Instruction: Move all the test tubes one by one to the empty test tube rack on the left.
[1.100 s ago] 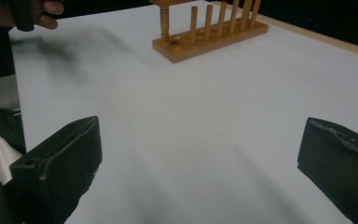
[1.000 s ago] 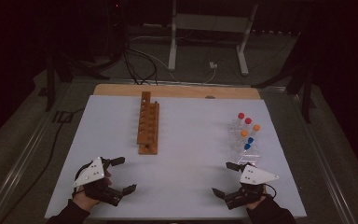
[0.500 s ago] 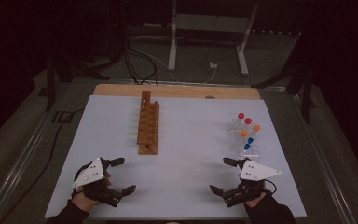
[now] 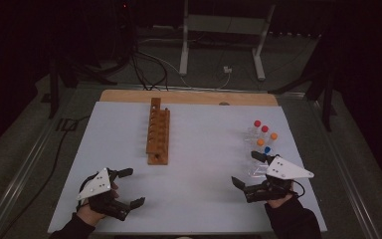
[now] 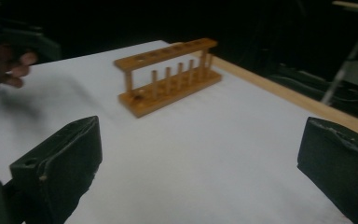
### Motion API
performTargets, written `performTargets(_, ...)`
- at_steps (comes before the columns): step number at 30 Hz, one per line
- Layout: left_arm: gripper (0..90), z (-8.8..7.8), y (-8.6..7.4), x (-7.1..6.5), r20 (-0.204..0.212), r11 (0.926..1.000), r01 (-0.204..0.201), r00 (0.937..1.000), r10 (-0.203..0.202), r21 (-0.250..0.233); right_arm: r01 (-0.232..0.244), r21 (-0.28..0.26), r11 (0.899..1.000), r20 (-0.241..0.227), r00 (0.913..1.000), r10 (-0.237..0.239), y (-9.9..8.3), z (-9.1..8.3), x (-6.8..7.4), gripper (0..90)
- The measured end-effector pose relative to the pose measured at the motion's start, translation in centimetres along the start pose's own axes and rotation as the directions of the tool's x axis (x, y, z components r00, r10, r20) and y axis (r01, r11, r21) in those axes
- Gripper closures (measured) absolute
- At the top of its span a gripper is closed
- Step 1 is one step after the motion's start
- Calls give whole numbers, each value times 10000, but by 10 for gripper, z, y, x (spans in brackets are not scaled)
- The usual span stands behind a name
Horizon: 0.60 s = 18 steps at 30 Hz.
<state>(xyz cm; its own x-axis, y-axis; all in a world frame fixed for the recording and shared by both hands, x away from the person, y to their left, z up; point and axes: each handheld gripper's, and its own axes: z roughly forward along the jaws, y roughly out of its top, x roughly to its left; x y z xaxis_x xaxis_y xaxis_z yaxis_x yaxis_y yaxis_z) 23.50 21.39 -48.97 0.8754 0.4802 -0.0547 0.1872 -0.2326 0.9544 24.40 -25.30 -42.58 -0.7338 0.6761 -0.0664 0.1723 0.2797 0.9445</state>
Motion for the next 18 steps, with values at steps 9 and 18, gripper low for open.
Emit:
performTargets(9,5,0,0,0,-2,10000,-15,10000,15,-5,-107,82,9999,967,9953,98,3,5,-6,0)
performTargets(18,5,0,0,0,-14,10000,-30,10000,30,-18,-635,214,9978,2542,9655,560,-1,10,-16,0)
